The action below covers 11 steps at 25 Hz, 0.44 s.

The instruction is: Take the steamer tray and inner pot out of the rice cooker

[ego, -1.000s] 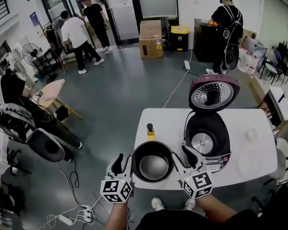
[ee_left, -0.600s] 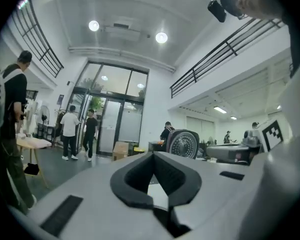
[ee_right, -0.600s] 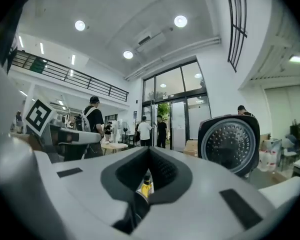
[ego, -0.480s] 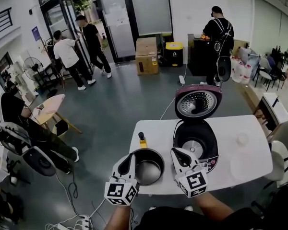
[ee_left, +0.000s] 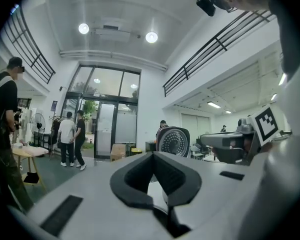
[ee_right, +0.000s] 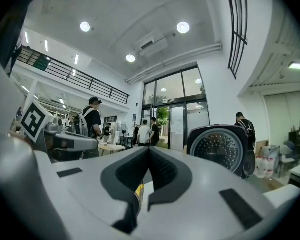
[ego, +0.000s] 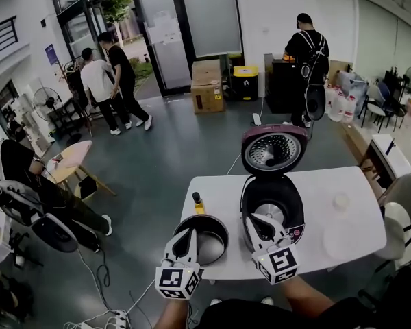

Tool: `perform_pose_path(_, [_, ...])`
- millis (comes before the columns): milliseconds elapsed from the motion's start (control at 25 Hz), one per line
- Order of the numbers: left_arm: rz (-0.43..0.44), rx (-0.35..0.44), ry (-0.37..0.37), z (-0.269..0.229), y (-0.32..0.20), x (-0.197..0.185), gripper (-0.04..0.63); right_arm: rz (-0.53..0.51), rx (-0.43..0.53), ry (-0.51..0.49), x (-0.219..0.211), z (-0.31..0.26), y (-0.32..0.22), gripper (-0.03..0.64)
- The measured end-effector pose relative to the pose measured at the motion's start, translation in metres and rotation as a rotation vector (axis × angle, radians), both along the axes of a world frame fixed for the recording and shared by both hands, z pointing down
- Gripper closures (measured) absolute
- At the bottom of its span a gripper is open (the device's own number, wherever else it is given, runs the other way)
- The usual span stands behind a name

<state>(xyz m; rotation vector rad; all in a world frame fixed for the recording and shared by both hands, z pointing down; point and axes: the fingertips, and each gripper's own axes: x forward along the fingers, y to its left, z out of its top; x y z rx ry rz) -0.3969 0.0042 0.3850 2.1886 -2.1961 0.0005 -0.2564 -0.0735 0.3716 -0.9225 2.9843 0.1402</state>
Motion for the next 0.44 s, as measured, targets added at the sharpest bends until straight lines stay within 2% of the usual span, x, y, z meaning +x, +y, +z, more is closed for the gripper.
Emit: perform_pose_path(440, [-0.035, -0.012, 0.002, 0.000, 0.014, 0.005, 0.597, -0.039, 0.001, 0.002, 0.006, -0.001, 0.007, 0.618])
